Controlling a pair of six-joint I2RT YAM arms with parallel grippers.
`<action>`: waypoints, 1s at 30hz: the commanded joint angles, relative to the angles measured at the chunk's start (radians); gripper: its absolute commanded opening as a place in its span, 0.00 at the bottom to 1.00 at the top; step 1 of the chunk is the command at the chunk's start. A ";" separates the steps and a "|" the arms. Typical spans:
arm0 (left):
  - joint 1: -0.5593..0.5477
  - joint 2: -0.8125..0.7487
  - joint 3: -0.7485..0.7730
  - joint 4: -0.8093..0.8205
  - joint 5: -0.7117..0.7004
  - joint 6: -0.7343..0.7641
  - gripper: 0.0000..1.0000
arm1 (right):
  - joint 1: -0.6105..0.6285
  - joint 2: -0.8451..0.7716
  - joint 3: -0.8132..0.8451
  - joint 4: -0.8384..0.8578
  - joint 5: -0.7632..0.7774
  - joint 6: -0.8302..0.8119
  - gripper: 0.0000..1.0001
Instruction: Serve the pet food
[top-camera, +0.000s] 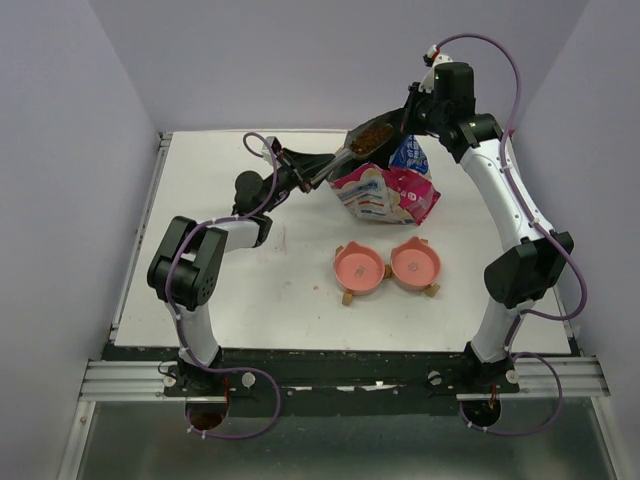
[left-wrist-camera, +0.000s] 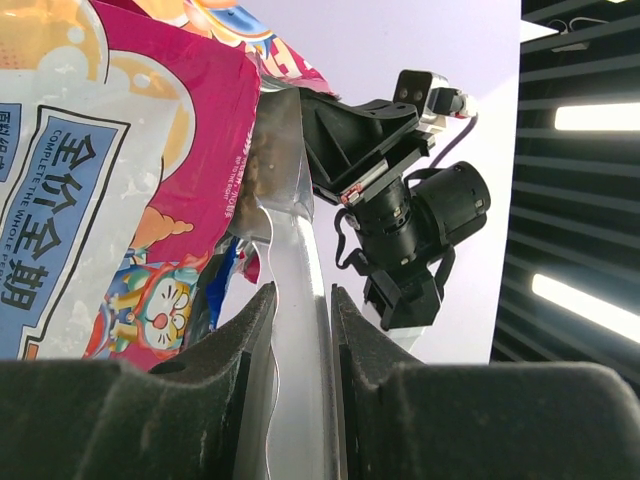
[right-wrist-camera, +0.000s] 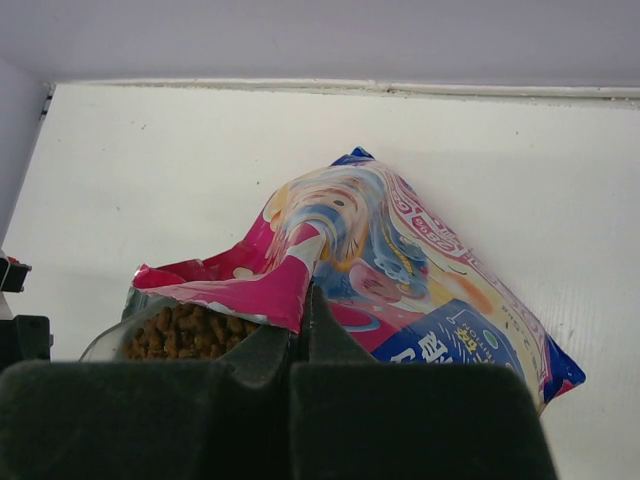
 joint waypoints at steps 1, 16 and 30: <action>0.015 -0.037 -0.004 0.069 -0.038 -0.015 0.00 | -0.015 -0.036 0.084 0.078 0.011 0.010 0.00; 0.027 -0.204 -0.103 -0.068 0.051 -0.024 0.00 | -0.015 -0.006 0.130 0.069 0.038 -0.004 0.00; 0.032 -0.410 -0.278 -0.138 0.118 -0.026 0.00 | -0.015 0.000 0.136 0.069 0.035 -0.007 0.00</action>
